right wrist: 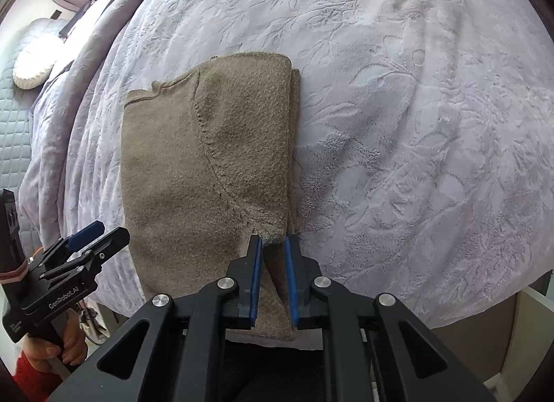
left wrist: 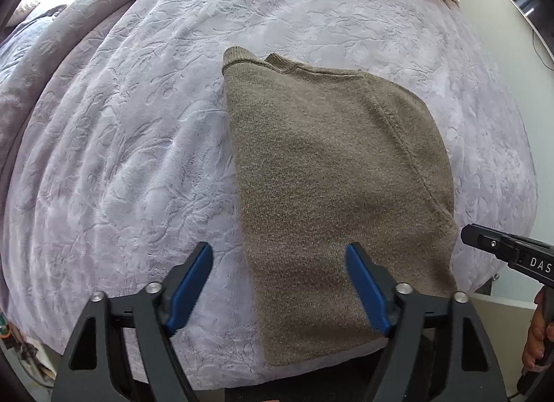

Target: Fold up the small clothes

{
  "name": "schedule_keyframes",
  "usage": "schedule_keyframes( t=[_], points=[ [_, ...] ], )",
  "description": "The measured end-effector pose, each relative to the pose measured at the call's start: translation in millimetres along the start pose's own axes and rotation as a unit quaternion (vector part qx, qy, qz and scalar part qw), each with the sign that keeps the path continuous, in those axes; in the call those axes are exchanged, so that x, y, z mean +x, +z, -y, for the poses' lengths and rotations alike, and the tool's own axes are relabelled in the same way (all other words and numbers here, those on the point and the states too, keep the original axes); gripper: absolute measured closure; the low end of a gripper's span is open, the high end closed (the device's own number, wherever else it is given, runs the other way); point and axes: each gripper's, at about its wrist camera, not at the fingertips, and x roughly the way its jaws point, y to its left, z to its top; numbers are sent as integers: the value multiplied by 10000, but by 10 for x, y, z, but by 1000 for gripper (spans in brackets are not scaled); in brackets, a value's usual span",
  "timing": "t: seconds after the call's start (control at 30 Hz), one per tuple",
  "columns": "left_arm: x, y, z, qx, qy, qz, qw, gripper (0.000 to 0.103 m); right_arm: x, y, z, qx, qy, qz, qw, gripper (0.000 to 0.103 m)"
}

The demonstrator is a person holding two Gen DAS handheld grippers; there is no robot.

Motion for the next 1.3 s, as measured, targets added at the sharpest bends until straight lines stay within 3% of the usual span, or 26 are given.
schedule_keyframes(
  t=[0.03,0.1,0.13,0.2,0.23,0.27,0.47,0.63,1.3],
  points=[
    [-17,-7,-17,-68,4,21,10000,1,3,5,-18,-10,-14,-11,10000,88],
    [-24,-10,-4,-99,79,17,9999,1,6,17,-70,-53,-47,-14,10000,88],
    [-29,-12,-9,-98,135,3,9999,1,5,24,-107,-84,-65,-10,9999,83],
    [-31,-13,-7,-105,241,-10,9997,1,-15,39,-170,-152,-93,24,9998,59],
    [-31,-12,-9,-103,246,-31,9996,1,-27,47,-202,-193,-113,44,9997,40],
    [-32,-8,-17,-114,247,-39,9996,1,-44,56,-247,-252,-152,88,9995,31],
    [-64,6,-43,-214,411,-20,9989,1,-99,91,-419,-472,-568,281,9969,13],
    [-85,14,-62,-263,557,11,9981,1,-132,75,-491,-626,-901,405,9931,12],
    [-184,49,-23,-207,696,134,9973,1,-135,56,-527,-486,-1245,398,9902,12]
  ],
)
